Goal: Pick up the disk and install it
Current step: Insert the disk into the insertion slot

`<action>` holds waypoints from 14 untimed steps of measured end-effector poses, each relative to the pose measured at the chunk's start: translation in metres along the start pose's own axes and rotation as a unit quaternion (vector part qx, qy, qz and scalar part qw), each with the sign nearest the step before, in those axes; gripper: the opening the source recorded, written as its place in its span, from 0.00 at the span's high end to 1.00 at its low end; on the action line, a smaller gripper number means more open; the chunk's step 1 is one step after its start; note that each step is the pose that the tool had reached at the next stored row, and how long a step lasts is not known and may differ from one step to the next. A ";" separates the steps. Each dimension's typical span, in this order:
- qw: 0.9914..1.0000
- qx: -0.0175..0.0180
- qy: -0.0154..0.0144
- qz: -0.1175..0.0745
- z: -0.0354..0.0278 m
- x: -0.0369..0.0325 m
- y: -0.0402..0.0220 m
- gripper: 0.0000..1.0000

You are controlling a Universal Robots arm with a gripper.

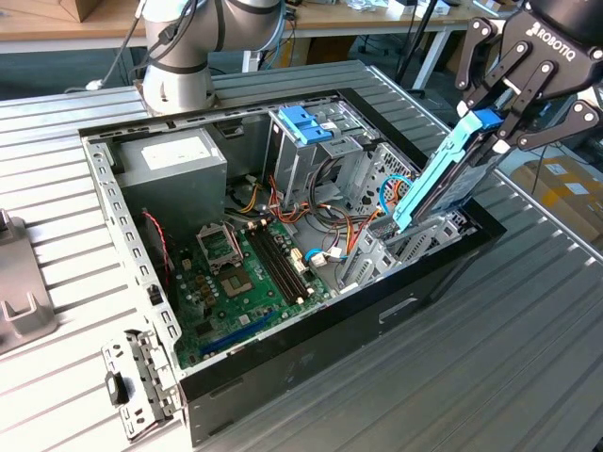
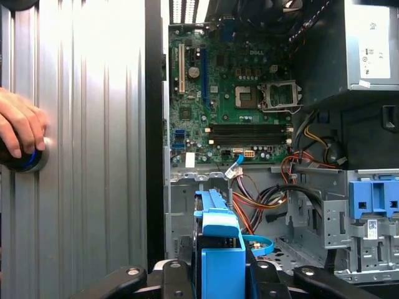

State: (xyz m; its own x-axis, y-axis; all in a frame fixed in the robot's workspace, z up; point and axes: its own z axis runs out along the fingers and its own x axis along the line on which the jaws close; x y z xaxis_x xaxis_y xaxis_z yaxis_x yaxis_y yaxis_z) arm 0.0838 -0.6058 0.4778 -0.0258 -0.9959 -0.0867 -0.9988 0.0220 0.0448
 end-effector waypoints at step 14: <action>1.000 0.000 -0.009 -0.003 0.0011 0.0003 0.0038 0.63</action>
State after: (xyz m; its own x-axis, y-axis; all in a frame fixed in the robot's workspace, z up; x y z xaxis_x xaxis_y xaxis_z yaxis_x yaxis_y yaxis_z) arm 0.0799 -0.6059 0.4769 -0.0208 -0.9942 -0.1051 -0.9988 0.0161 0.0452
